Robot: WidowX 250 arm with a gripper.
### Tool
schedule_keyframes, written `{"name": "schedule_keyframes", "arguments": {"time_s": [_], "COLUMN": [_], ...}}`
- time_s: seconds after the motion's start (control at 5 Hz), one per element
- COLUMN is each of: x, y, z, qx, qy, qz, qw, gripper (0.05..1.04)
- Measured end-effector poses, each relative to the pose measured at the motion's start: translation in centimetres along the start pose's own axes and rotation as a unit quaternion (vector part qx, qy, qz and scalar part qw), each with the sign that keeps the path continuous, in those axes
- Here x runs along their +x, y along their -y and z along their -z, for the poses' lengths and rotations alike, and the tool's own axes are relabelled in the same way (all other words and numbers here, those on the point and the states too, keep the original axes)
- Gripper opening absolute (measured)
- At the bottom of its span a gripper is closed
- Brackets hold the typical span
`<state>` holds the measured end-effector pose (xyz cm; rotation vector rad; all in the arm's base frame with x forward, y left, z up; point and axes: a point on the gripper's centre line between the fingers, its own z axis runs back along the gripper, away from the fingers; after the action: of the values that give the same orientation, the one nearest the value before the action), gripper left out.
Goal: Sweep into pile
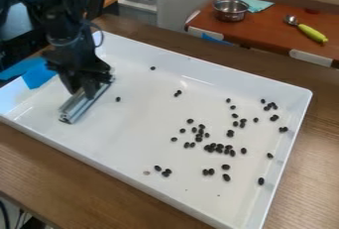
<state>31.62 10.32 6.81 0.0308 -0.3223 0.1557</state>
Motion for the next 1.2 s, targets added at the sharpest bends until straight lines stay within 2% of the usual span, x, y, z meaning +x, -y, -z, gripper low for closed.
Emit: {"name": "schedule_keyframes", "arguments": {"time_s": [0.2, 0.8, 1.2], "x": [0.2, -0.6, -0.9], "y": [2.3, 10.8, 15.9], "z": [0.0, -0.5, -0.4], "qx": [-0.004, -0.037, -0.046], "qy": [0.006, 0.02, 0.03], "qz": [0.006, 0.028, 0.024], "qw": [1.0, 0.9987, 0.9982], "gripper": [0.333, 0.333, 0.333]}}
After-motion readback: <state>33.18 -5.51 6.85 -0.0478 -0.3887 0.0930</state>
